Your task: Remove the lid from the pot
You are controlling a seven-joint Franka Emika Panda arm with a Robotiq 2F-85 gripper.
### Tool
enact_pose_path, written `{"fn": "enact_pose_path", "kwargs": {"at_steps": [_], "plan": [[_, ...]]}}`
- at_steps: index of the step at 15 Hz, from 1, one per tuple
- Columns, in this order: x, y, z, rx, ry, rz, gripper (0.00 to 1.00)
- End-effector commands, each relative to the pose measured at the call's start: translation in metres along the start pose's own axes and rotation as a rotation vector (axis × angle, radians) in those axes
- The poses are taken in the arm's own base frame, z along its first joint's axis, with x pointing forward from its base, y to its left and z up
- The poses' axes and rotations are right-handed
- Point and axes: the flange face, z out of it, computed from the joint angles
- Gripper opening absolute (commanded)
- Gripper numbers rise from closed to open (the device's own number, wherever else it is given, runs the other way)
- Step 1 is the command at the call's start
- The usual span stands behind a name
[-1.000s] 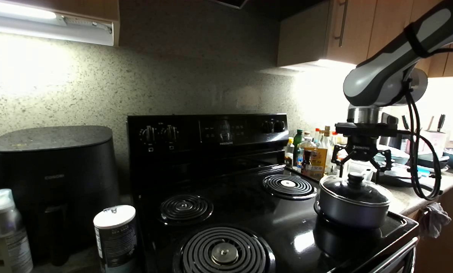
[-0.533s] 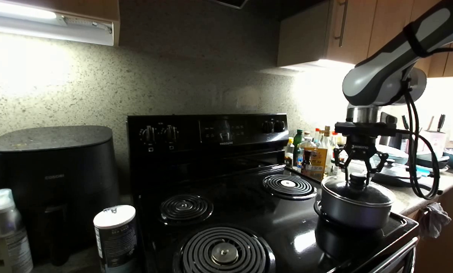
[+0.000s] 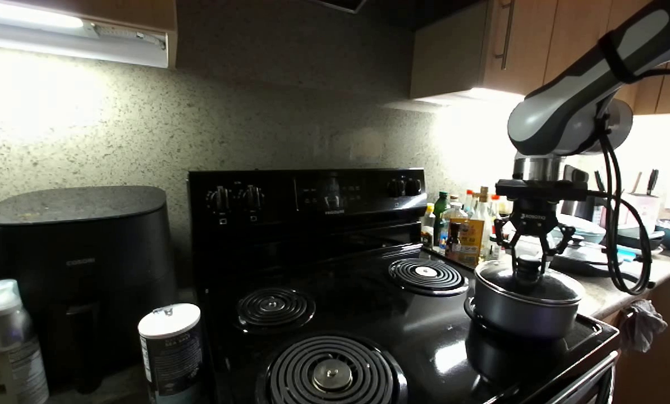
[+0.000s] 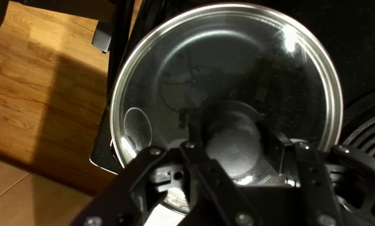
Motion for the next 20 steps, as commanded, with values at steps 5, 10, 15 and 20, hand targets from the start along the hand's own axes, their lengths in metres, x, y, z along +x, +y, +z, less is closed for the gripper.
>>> {"fn": "enact_pose_path", "kwargs": {"at_steps": [5, 10, 15, 20], "plan": [[-0.041, 0.030, -0.044, 0.125, 0.070, -0.053, 0.23], [-0.038, 0.027, -0.044, 0.101, 0.059, -0.031, 0.48], [-0.048, 0.028, -0.057, 0.140, 0.107, -0.061, 0.23], [-0.074, 0.011, -0.066, 0.159, 0.155, -0.137, 0.23]]}}
